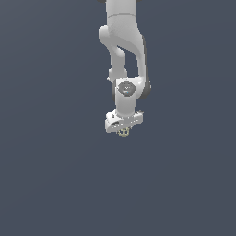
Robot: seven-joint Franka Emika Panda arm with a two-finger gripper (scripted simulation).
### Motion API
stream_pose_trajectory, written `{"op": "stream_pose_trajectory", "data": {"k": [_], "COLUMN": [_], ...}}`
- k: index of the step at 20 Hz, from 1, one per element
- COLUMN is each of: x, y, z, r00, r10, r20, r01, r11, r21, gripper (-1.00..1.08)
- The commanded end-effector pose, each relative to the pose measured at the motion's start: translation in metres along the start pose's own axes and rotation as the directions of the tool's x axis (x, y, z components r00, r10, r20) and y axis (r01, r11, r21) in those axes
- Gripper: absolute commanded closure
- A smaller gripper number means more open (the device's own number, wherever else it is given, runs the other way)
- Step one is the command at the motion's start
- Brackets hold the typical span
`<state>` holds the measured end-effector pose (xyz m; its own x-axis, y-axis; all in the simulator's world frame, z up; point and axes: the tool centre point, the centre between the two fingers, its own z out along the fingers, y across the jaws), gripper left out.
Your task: Pick up the object and move it to a goal position.
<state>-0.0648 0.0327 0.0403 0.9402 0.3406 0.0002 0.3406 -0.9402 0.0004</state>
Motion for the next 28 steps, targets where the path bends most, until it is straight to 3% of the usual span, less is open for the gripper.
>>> {"op": "stream_pose_trajectory", "data": {"k": [1,12,28], "x": [0.000,0.009,0.036], "y": [0.001,0.010,0.037], "z": [-0.002,-0.054,-0.210], "r00": [1.000,1.000,1.000], "r10": [0.000,0.000,-0.001], "r20": [0.000,0.000,0.000], "r01": [0.000,0.000,0.001], "r11": [1.000,1.000,1.000], "r21": [0.000,0.000,0.001], "gripper": [1.08,1.08,1.08]}}
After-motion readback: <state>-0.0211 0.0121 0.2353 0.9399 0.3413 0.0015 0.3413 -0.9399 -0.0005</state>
